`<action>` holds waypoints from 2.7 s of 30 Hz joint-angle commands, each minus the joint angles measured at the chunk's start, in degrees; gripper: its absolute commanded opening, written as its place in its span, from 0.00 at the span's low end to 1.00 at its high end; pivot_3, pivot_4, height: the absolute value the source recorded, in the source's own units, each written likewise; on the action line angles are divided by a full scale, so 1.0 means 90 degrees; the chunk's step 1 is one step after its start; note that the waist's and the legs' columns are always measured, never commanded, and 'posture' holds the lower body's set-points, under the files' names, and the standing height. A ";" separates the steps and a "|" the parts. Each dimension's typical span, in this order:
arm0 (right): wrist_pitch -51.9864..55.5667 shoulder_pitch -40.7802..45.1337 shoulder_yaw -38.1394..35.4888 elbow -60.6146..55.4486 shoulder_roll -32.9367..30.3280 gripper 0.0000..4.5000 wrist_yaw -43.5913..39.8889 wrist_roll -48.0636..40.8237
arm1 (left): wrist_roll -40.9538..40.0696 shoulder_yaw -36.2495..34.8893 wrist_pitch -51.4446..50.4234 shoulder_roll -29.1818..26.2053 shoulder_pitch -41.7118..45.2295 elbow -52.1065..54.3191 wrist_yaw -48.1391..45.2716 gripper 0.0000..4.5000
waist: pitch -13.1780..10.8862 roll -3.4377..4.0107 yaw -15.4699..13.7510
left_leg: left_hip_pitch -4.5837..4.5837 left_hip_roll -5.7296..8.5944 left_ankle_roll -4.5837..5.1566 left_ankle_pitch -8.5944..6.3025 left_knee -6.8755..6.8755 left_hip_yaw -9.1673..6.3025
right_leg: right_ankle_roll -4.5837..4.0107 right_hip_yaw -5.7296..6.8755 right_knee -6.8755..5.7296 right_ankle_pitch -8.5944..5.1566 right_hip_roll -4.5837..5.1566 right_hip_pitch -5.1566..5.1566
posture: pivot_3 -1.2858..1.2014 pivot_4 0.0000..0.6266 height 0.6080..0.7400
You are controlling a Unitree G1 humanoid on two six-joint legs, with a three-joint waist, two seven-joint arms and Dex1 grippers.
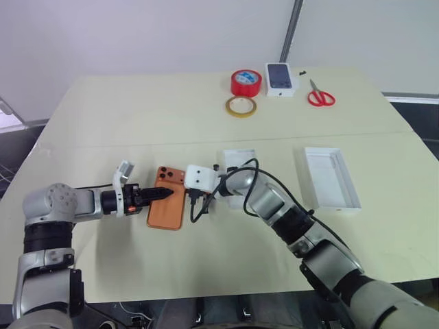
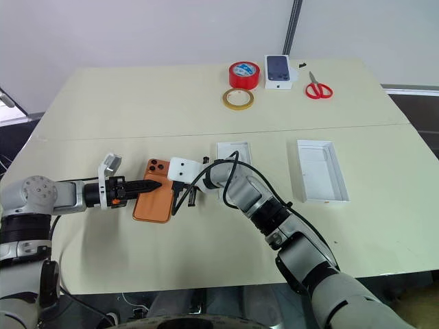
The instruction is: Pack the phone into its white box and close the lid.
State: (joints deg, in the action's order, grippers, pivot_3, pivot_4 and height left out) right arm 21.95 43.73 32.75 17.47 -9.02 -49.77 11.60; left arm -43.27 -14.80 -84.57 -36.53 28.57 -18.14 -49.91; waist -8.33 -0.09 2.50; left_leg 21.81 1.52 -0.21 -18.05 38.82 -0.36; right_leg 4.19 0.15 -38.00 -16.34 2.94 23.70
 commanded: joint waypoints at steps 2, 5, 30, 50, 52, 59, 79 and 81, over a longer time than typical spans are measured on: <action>-0.0043 0.0052 -0.0047 -0.0036 0.0012 0.00 0.0021 0.0040 | -0.0152 -0.0120 -0.0011 -0.0141 0.0005 -0.0033 -0.0123 0.51 | 0.0000 0.0000 0.0000 | 0.0007 0.0000 0.0000 0.0000 0.0000 0.0000 | 0.0000 0.0000 0.0000 0.0000 0.0000 0.0006 | 0.52 0.24 1.00; -0.0060 0.0070 -0.0059 -0.0009 0.0019 0.00 0.0035 0.0042 | -0.0143 -0.0126 -0.0001 -0.0115 0.0010 -0.0100 -0.0091 0.31 | 0.0000 0.0000 0.0000 | 0.0012 0.0000 0.0000 0.0000 0.0000 0.0000 | 0.0000 0.0000 0.0000 0.0000 0.0000 0.0010 | 0.52 0.24 1.00; 0.0553 -0.0514 -0.2386 -0.1776 -0.0484 0.42 -0.0975 -0.2771 | -0.1090 -0.2562 -0.0881 0.0509 0.1136 -0.1781 0.0971 0.00 | -0.0027 -0.0038 -0.0034 | 0.0080 0.0000 -0.0032 0.0019 0.0005 0.0001 | 0.0002 0.0001 -0.0004 0.0002 -0.0001 0.0079 | 0.52 0.24 1.00; -0.0665 -0.2685 -0.2164 -0.3336 -0.3425 0.93 -0.1491 -0.2030 | -0.1901 -0.2653 -0.0880 0.2171 0.1342 -0.0197 0.2918 0.00 | -0.0056 -0.0071 -0.0203 | 0.0087 0.0000 -0.0049 0.0028 0.0009 0.0001 | 0.0003 0.0001 0.0000 0.0002 -0.0003 0.0084 | 0.52 0.24 1.00; -0.0812 -0.2682 -0.2140 -0.3173 -0.3475 0.79 -0.1409 -0.1898 | -0.1928 -0.2662 -0.0881 0.2225 0.1353 -0.0213 0.2966 0.00 | -0.0058 -0.0075 -0.0208 | 0.0087 0.0000 -0.0055 0.0032 0.0010 0.0002 | 0.0003 0.0001 0.0000 0.0002 -0.0003 0.0084 | 0.52 0.24 1.00; -0.0975 -0.2786 -0.2313 -0.3045 -0.3581 0.58 -0.1451 -0.2032 | -0.2031 -0.2605 -0.0881 0.2286 0.1297 -0.0060 0.3087 0.00 | -0.0065 -0.0085 -0.0210 | 0.0088 0.0000 -0.0058 0.0033 0.0012 0.0002 | 0.0003 0.0001 0.0000 0.0002 -0.0003 0.0084 | 0.52 0.24 1.00; 0.0243 -0.2625 -0.1980 -0.4060 -0.3150 0.01 -0.1360 -0.2615 | -0.2737 -0.2881 -0.0837 0.2645 0.1548 0.0047 0.3979 0.00 | -0.0067 -0.0088 -0.0216 | 0.0086 -0.0001 -0.0059 0.0034 0.0022 0.0001 | 0.0003 0.0001 -0.0003 0.0002 -0.0005 0.0080 | 0.52 0.24 1.00; 0.0391 -0.2663 -0.1725 -0.4357 -0.3100 0.01 -0.1280 -0.2464 | -0.2755 -0.2862 -0.0778 0.2790 0.1608 0.0146 0.4060 0.00 | -0.0067 -0.0088 -0.0221 | 0.0087 -0.0001 -0.0059 0.0034 0.0023 0.0001 | 0.0003 0.0002 -0.0002 0.0002 -0.0005 0.0079 | 0.52 0.24 1.00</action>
State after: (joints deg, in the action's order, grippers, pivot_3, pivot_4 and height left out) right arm 24.24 19.44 15.76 -17.99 -37.13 -61.89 -10.28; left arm -65.29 -39.73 -91.89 -11.94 41.45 -18.95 -13.34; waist -8.94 -0.88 0.51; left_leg 22.60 1.51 -0.75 -17.75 39.03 -0.35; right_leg 4.22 0.16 -38.02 -16.32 2.90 24.42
